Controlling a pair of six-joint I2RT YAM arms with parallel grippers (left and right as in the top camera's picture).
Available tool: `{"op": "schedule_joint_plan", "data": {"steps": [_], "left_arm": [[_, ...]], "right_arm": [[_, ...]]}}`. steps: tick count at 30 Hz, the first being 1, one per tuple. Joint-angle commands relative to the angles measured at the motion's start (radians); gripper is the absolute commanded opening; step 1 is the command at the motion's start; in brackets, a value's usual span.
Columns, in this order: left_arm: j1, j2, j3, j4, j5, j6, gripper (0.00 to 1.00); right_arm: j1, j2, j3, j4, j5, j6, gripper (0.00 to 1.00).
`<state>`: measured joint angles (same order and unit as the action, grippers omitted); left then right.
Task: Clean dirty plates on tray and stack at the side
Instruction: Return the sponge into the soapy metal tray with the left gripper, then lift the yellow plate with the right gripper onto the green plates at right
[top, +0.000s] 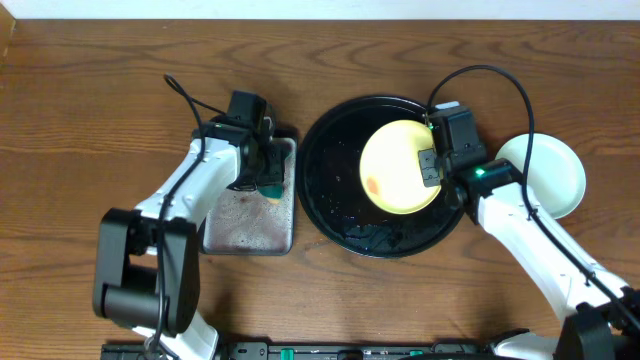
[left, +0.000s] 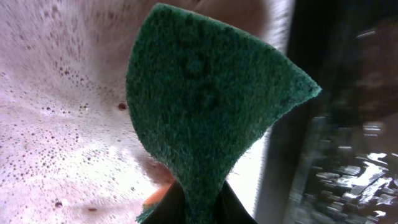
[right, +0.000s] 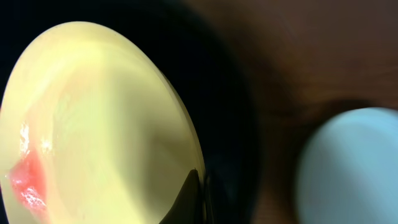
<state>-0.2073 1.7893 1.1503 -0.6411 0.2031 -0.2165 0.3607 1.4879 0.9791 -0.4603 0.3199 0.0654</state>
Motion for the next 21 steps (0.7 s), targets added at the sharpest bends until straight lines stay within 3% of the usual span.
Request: {"op": "schedule_joint_plan", "data": {"steps": [1,2,4,6,7,21], "left_arm": [[0.002,0.011,-0.001,0.006,-0.071,0.029,0.11],[0.002,0.010,-0.001,0.009,-0.078,0.029,0.17],[0.002,0.008,0.000,0.009,-0.077,0.029,0.56],[0.002,0.005,0.000,0.005,-0.076,0.021,0.74],[0.002,-0.001,0.000,-0.003,-0.073,0.016,0.77],[0.002,-0.252,0.002,-0.061,-0.077,-0.024,0.80]], "right_arm": [[0.054,-0.057,0.004,0.005,0.230,-0.049,0.01],[0.067,-0.068,0.004,0.008,0.264,-0.061,0.01],[0.101,-0.090,0.004,0.023,0.354,-0.099,0.01],[0.136,-0.104,0.004,0.041,0.427,-0.151,0.01],[0.166,-0.110,0.004,0.062,0.489,-0.197,0.01],[0.348,-0.110,0.004,0.271,0.880,-0.418,0.01]]}}
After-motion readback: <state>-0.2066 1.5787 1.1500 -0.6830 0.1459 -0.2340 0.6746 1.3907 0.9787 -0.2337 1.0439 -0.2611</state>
